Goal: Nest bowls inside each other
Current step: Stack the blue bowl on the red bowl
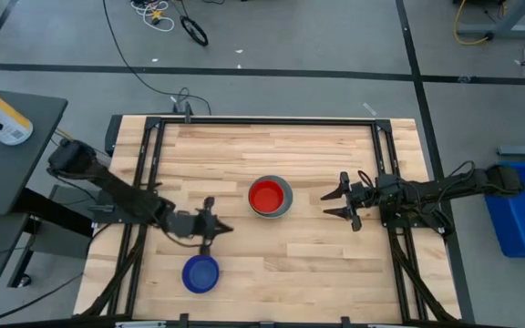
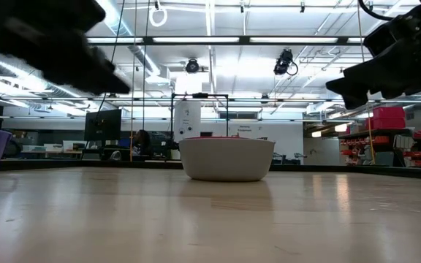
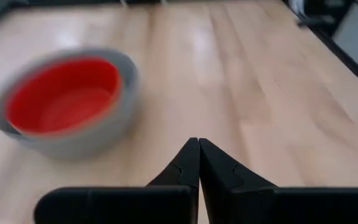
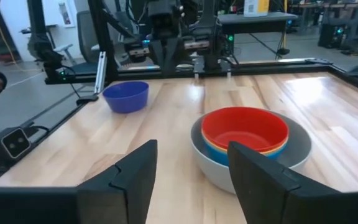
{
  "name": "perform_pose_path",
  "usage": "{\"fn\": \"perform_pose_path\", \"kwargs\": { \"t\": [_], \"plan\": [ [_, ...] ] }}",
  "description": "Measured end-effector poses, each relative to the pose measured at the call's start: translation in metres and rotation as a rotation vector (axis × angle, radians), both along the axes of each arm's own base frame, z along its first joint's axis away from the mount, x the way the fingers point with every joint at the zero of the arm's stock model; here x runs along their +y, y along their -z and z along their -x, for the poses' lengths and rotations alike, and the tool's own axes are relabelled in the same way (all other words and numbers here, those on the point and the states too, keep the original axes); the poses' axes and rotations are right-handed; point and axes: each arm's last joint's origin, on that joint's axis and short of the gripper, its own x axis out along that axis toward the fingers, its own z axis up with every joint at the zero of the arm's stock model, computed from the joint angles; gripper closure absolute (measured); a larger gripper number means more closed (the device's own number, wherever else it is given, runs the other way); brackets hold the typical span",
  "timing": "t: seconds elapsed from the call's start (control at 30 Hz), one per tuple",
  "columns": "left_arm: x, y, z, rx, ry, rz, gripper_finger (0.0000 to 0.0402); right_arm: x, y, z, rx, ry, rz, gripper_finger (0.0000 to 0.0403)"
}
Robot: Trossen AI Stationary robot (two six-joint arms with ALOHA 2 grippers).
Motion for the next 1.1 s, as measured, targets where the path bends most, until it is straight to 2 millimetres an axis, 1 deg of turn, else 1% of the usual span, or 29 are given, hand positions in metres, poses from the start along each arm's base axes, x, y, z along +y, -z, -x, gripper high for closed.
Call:
{"fn": "perform_pose_path", "kwargs": {
  "t": [0.1,0.2,0.33,0.47,0.53,0.63,0.7,0.77,0.93,1.1],
  "plan": [
    [-0.016,0.004,0.012,0.05,0.045,0.045,0.0385,0.001,0.0,0.0,0.002,-0.01,-0.009,0.0187],
    [-0.027,0.007,0.023,0.089,0.065,0.074,0.0355,0.002,0.0,0.0,0.004,-0.013,-0.017,0.0178],
    [-0.034,0.002,0.034,0.095,0.075,0.119,0.029,0.002,0.0,0.0,0.006,-0.013,-0.026,0.0168],
    [-0.035,-0.007,0.043,0.083,0.078,0.16,0.0213,0.002,0.0,0.0,0.013,-0.025,-0.052,0.016],
    [-0.034,-0.009,0.048,0.111,0.091,0.185,0.018,0.003,0.001,0.0,0.021,-0.031,-0.063,0.0158],
    [-0.032,-0.01,0.052,0.159,0.1,0.254,0.0145,0.003,0.002,0.001,0.036,-0.03,-0.075,0.0158],
    [-0.033,-0.01,0.053,0.181,0.11,0.282,0.0132,0.003,0.002,0.001,0.039,-0.03,-0.077,0.0161],
    [-0.035,-0.009,0.054,0.19,0.114,0.298,0.0128,0.003,0.002,0.001,0.038,-0.03,-0.077,0.0165],
    [-0.039,-0.003,0.055,0.229,0.118,0.318,0.0135,0.003,0.002,0.001,0.037,-0.03,-0.077,0.0171],
    [-0.042,0.005,0.052,0.246,0.1,0.317,0.0139,0.003,0.002,0.001,0.037,-0.03,-0.077,0.0166]
  ]
}}
